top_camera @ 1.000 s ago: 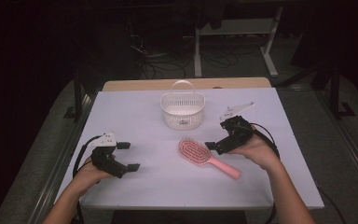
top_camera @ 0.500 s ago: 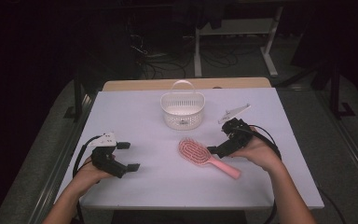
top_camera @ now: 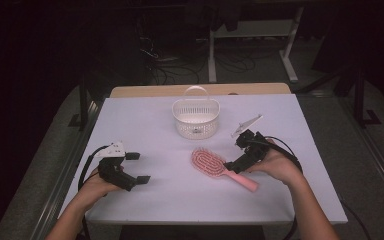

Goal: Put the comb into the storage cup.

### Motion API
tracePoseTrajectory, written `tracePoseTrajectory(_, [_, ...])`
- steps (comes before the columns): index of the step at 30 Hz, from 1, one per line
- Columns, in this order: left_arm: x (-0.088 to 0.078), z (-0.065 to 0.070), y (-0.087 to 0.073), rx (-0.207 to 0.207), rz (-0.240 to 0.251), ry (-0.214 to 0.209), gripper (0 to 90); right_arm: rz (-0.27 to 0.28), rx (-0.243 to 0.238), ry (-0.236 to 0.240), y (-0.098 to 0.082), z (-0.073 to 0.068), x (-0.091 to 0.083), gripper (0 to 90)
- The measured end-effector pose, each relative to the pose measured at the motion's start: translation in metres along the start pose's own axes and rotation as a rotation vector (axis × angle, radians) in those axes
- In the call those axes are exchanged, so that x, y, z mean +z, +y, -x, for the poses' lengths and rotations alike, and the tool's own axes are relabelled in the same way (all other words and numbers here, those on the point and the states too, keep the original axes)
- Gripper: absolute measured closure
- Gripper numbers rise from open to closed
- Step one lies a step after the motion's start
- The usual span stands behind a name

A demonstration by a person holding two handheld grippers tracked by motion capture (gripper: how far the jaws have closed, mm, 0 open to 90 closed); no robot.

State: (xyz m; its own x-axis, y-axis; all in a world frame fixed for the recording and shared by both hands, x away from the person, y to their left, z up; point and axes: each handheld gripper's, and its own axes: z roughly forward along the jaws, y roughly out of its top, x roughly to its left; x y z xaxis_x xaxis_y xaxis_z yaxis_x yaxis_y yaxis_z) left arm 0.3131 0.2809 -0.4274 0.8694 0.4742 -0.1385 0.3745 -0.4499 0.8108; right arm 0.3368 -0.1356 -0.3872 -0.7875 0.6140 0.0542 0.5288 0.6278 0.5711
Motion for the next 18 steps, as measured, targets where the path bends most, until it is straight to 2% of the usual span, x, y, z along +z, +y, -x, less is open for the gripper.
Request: tracePoseTrajectory(18, [-0.0002,0.0,0.0,0.0,0.001,0.0,0.0,-0.118,-0.014,0.009,-0.0012,-0.0041,0.0102,2.2])
